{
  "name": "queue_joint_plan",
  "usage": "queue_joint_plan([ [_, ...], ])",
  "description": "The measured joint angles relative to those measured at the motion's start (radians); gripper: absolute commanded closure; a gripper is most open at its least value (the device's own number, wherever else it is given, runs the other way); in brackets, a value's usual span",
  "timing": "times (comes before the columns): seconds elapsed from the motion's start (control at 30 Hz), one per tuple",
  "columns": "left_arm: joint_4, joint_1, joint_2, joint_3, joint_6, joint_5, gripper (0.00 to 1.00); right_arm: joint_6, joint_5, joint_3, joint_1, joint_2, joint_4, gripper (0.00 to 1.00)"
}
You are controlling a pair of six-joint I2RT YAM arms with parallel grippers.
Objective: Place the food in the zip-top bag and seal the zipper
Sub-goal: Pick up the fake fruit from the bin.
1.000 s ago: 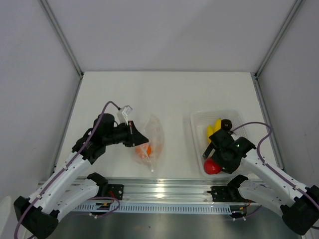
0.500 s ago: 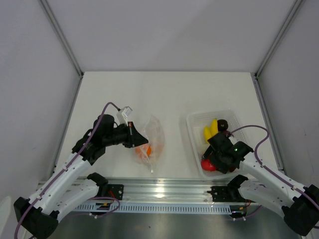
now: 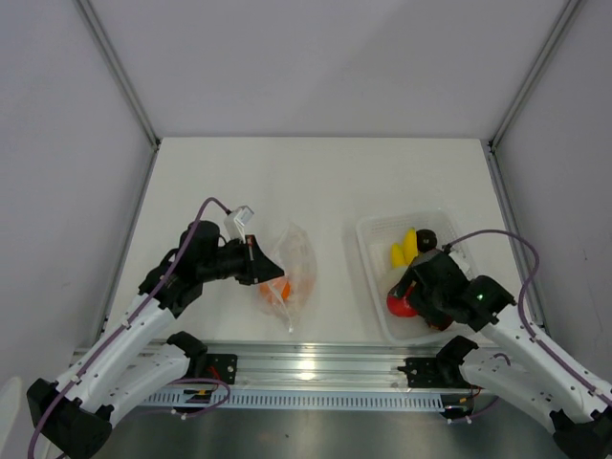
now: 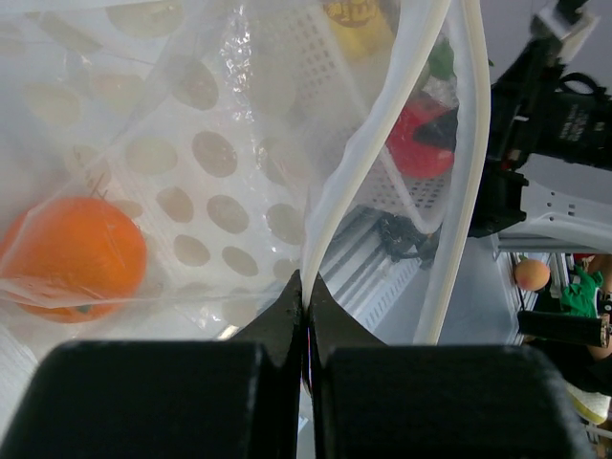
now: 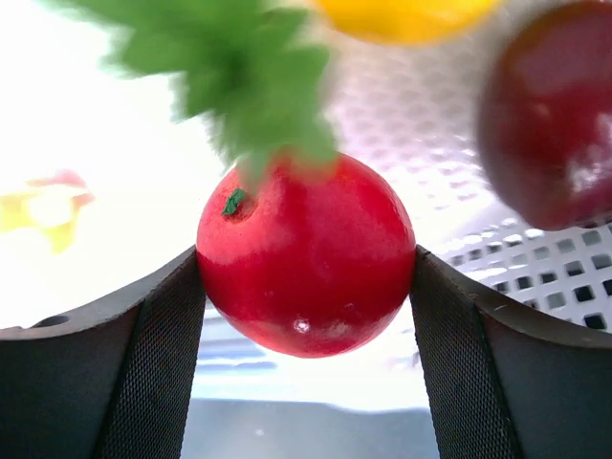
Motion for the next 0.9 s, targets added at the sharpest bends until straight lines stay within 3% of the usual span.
queue_joint_plan([
  [0.37, -0.037, 0.001, 0.002, 0.016, 0.006, -0.003, 0.99, -0.203, -0.043, 0.345, 0.077, 0.024, 0.085, 0.94],
  [0.63, -0.062, 0.002, 0.002, 0.039, 0.009, -0.004, 0.99, -0.338, 0.023, 0.554, 0.383, 0.279, 0.295, 0.94],
  [0.9, -0.093, 0.002, 0.002, 0.06, 0.009, -0.008, 0.99, -0.442, 0.04, 0.69, 0.5, 0.51, 0.421, 0.82],
])
